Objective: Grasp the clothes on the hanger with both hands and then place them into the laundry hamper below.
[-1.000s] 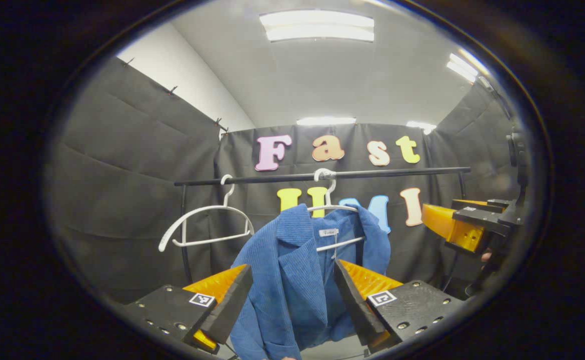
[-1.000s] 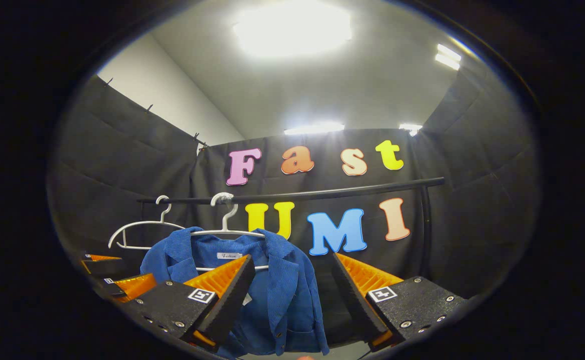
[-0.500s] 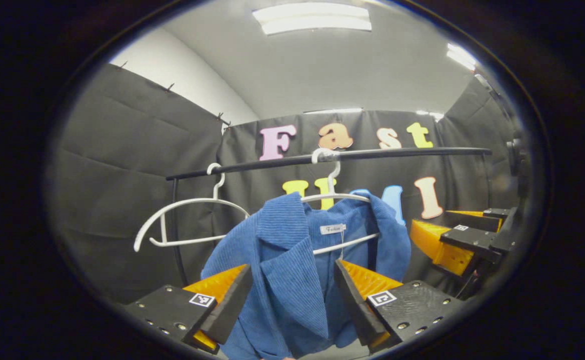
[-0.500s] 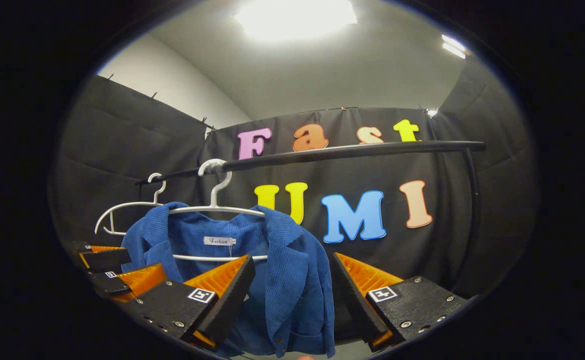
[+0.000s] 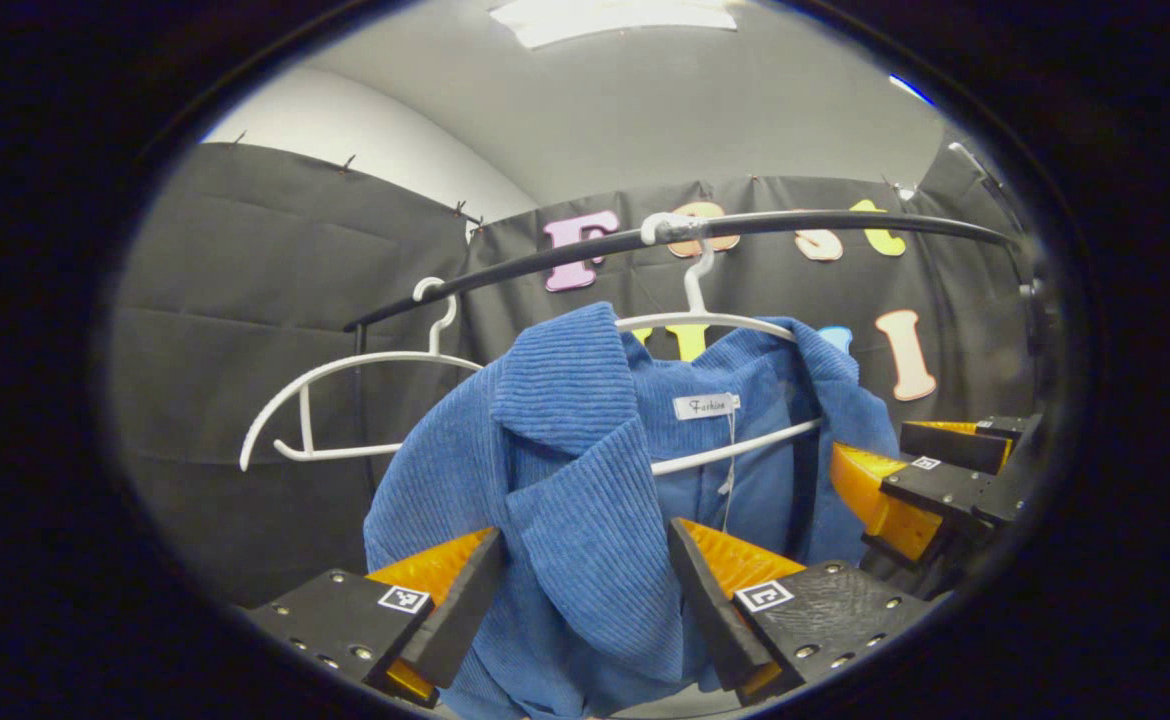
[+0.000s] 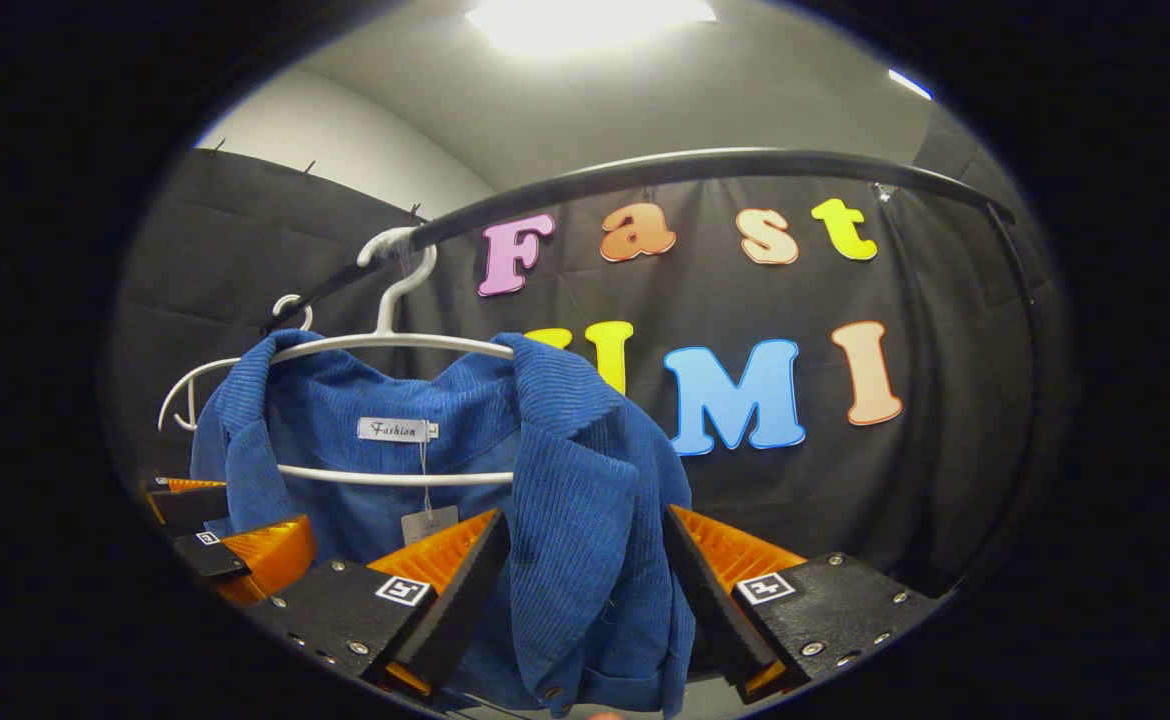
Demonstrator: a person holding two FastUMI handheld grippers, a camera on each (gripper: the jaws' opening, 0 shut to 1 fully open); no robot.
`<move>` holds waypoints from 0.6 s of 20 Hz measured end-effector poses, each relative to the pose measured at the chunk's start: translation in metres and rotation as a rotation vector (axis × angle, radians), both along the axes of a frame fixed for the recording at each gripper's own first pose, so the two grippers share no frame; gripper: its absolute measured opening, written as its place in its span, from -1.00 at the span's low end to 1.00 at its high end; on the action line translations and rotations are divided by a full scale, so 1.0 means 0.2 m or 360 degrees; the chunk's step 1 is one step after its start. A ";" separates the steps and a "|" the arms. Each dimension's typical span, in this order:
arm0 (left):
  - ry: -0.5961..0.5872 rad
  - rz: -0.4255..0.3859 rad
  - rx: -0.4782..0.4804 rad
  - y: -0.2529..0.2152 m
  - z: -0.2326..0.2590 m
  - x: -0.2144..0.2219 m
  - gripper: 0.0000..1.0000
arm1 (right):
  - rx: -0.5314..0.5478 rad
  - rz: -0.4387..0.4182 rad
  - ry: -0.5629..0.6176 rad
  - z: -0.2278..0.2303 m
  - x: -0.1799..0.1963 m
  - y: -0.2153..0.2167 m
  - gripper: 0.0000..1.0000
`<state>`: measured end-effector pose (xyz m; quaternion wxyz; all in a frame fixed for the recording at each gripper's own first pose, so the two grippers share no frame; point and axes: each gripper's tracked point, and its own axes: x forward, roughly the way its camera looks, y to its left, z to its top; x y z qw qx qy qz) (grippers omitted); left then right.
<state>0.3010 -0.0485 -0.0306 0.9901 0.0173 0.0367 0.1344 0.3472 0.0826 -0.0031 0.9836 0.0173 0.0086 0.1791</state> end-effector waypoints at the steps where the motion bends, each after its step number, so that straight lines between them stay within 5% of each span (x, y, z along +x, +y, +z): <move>1: -0.0018 0.0001 -0.0011 0.01 0.00 0.01 0.89 | -0.0002 0.0005 0.0025 -0.04 0.02 0.02 0.90; 9: 0.0019 0.0077 0.0100 0.01 -0.07 0.11 0.86 | 0.0005 0.0001 0.0178 -0.24 0.12 0.08 0.85; 12: 0.0054 0.0111 0.0127 0.03 -0.10 0.13 0.73 | 0.0002 0.0022 0.0197 -0.25 0.11 0.09 0.55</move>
